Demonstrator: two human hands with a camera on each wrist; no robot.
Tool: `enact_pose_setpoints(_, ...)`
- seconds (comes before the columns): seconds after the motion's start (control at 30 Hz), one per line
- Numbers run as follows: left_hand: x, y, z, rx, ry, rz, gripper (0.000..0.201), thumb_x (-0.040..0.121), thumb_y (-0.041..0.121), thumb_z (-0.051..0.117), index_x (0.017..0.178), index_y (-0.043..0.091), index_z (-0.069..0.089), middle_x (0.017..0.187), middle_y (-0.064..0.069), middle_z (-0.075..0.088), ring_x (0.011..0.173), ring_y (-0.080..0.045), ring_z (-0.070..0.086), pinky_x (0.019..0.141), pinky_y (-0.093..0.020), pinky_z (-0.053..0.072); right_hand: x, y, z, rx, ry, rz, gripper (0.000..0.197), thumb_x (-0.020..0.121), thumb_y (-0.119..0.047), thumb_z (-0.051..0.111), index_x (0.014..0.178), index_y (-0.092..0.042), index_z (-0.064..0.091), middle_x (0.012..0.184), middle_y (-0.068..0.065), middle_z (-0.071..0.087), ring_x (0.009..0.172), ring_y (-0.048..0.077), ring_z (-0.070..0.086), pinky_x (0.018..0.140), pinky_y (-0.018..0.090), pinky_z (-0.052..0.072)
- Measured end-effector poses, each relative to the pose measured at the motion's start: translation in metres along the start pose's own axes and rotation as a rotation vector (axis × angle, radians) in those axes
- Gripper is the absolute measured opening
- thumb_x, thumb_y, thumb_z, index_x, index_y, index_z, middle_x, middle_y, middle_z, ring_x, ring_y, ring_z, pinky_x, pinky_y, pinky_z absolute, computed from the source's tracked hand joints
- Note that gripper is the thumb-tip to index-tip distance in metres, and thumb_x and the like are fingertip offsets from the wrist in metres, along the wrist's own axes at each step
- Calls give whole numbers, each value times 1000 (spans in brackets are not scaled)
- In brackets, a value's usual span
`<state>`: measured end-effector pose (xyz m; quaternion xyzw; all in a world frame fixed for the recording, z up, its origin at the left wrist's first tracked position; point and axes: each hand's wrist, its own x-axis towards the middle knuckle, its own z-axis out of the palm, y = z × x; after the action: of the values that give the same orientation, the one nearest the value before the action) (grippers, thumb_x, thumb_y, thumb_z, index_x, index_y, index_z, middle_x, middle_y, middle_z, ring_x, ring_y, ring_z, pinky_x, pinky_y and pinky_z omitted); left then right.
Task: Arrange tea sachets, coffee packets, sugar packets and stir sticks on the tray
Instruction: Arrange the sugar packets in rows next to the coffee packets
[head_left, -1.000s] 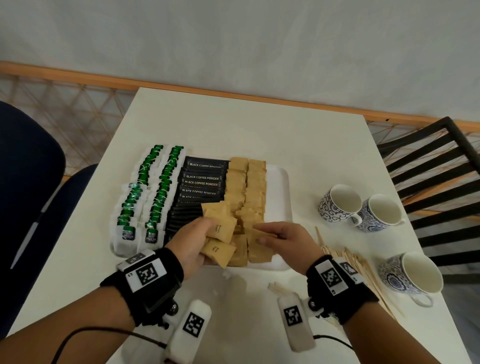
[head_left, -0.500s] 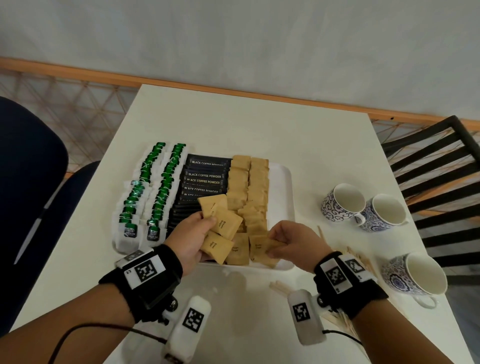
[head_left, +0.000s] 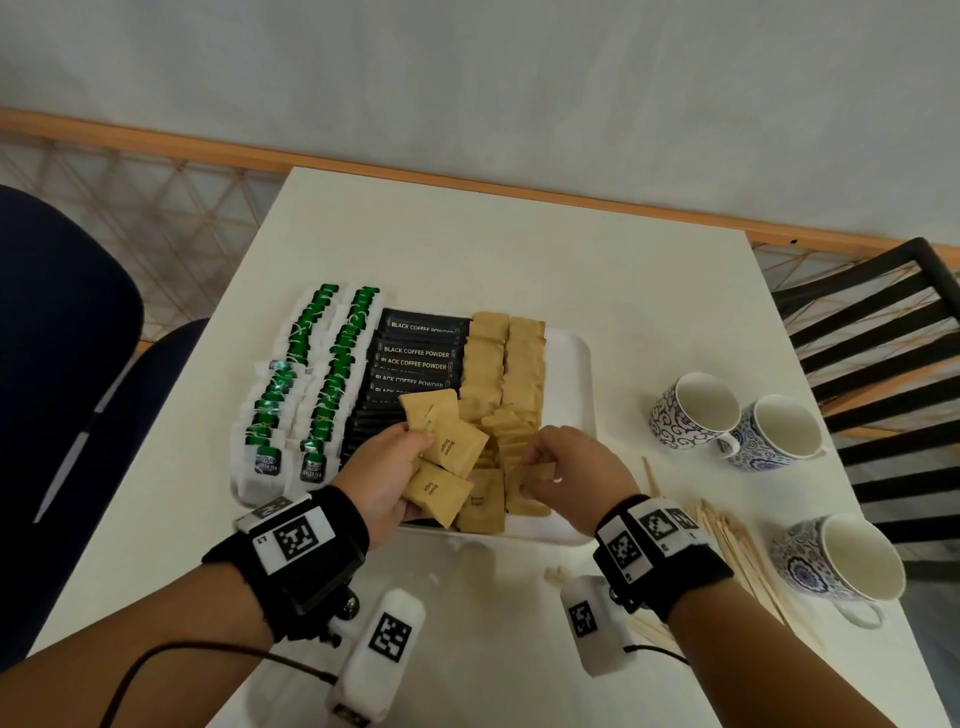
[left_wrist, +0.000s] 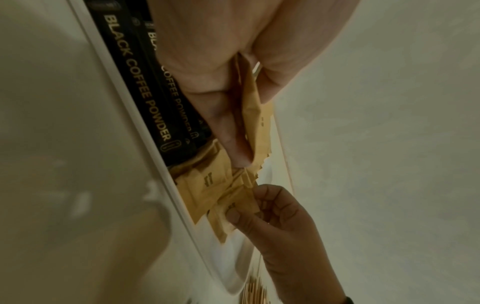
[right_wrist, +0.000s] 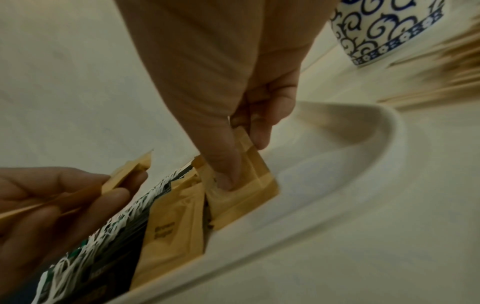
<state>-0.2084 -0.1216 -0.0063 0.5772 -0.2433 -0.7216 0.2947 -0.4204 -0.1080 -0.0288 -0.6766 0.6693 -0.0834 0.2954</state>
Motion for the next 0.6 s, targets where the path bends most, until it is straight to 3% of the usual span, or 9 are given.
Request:
enact_pose_setpoints(0.17, -2, -2, 4, 42, -27, 5, 20, 101, 18, 43, 115, 19, 57, 111, -14, 68, 88, -33, 69, 78, -45, 53, -6, 7, 6, -80, 53, -11, 36, 77, -36, 71, 109, -32, 56, 109, -11, 45, 96, 10, 49, 77, 27, 47)
enact_pose_setpoints(0.3, -4, -6, 10, 77, -37, -8, 19, 100, 20, 47, 115, 16, 57, 112, -15, 68, 93, -36, 68, 65, -38, 54, -10, 3, 7, -121, 163, -46, 49, 76, -38, 70, 121, -33, 51, 116, -11, 41, 102, 8, 47, 73, 24, 47)
enact_pose_setpoints(0.4, -5, -8, 13, 86, -38, 3, 18, 97, 20, 52, 114, 17, 57, 106, -13, 70, 88, -32, 69, 62, -37, 54, -12, -6, 3, 130, 215, -69, 27, 84, -39, 63, 110, -37, 57, 108, -15, 50, 85, 1, 53, 70, 19, 44)
enact_pose_setpoints(0.47, -4, -9, 13, 102, -38, 21, 19, 94, 19, 57, 113, 17, 59, 101, -9, 72, 85, -26, 69, 61, -36, 54, -13, -16, 1, 359, 161, -54, 15, 91, -42, 55, 104, -39, 61, 98, -15, 61, 82, 1, 57, 72, 21, 48)
enact_pose_setpoints(0.6, -5, -10, 15, 152, -93, 25, 18, 90, 13, 63, 107, 18, 63, 96, -7, 73, 77, -21, 70, 55, -30, 54, -11, -32, -1, 656, 59, 38, 23, 93, -46, 52, 103, -31, 67, 91, -4, 69, 83, 12, 63, 70, 26, 49)
